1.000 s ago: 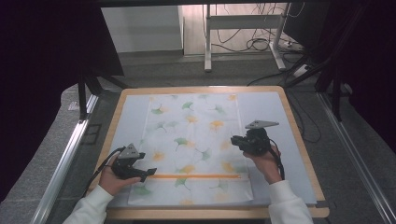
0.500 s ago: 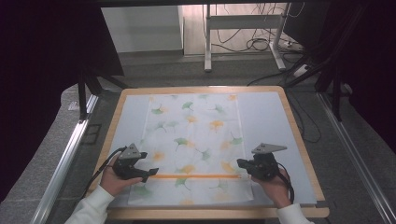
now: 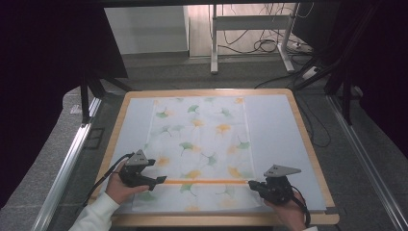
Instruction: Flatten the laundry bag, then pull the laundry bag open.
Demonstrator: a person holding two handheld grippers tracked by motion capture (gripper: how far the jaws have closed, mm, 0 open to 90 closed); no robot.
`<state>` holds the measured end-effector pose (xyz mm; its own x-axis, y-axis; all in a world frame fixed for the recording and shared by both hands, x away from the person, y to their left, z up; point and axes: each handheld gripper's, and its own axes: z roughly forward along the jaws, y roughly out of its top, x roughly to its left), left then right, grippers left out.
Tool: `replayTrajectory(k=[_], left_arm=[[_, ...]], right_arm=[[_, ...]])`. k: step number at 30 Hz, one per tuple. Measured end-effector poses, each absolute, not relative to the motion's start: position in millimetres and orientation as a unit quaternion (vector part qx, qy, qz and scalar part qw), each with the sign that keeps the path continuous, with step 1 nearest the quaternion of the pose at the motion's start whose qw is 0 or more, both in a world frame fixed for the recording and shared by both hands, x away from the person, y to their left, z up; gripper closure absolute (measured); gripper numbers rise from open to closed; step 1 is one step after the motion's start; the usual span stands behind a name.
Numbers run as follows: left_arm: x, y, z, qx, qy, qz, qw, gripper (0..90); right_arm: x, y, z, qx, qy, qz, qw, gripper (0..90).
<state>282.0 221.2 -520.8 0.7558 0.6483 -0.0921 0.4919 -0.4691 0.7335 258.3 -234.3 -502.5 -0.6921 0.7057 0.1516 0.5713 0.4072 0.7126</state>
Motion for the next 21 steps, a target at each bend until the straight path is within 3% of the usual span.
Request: replayTrajectory(k=[21], left_arm=[[285,194,-515,0.858,0.312,0.083,0.399,22.8]], right_arm=[[248,-238,-507,0.387,0.837,0.376,0.086,88.9]])
